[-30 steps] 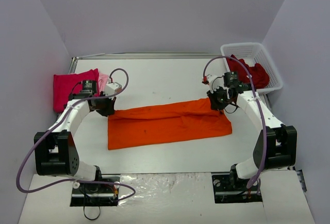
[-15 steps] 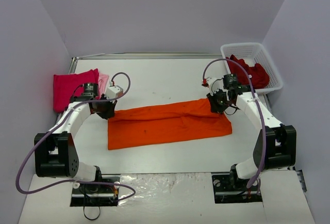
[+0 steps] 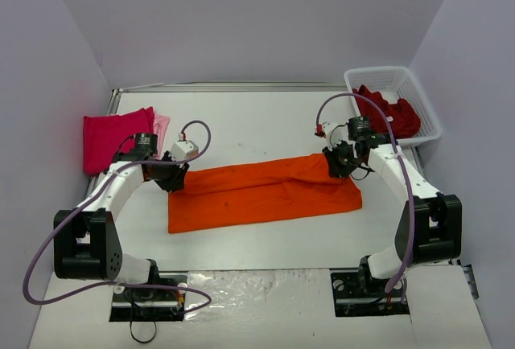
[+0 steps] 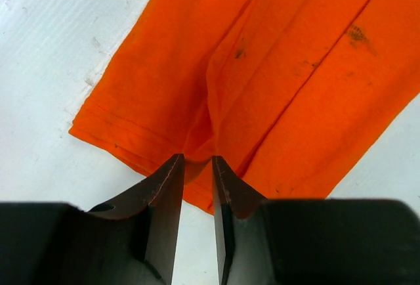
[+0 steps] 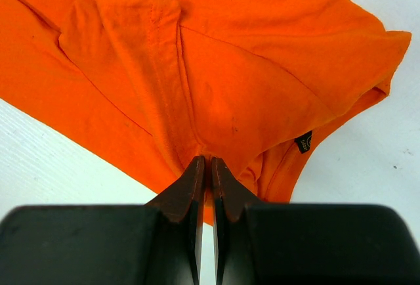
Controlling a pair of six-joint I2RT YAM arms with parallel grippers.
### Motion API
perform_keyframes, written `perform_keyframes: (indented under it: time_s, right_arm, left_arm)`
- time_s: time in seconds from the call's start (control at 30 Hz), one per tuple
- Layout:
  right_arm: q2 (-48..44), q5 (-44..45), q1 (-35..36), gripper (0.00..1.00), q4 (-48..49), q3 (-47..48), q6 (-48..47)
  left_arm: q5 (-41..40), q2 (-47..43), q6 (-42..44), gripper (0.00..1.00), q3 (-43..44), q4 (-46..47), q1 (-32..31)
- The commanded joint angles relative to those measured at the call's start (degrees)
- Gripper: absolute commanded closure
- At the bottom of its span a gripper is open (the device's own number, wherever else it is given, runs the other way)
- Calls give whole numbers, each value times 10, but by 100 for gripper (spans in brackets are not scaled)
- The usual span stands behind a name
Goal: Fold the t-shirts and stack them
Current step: Fold the other side of the tshirt into a rectangle
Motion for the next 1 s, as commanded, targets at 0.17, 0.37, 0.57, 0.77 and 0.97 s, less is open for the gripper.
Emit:
perform_keyframes:
  time_s: [0.17, 0.37, 0.57, 0.77, 0.97]
  right_arm:
    - [11, -9, -4, 100, -16, -3, -2]
    - [13, -5, -3, 100, -16, -1, -2]
    - [8, -2, -3, 100, -20, -7, -3]
    - [-4, 5, -3, 100, -43, -6, -11]
    - [-17, 12, 0, 100, -65, -15, -43]
  left_arm:
    - [36, -32, 45, 76, 22, -44, -1]
    - [37, -16, 52, 76, 19, -48, 0]
    - [22, 2, 42, 76, 10, -28, 0]
    - [14, 13, 25, 76, 13, -15, 0]
    - [14, 10, 19, 76, 14, -13, 0]
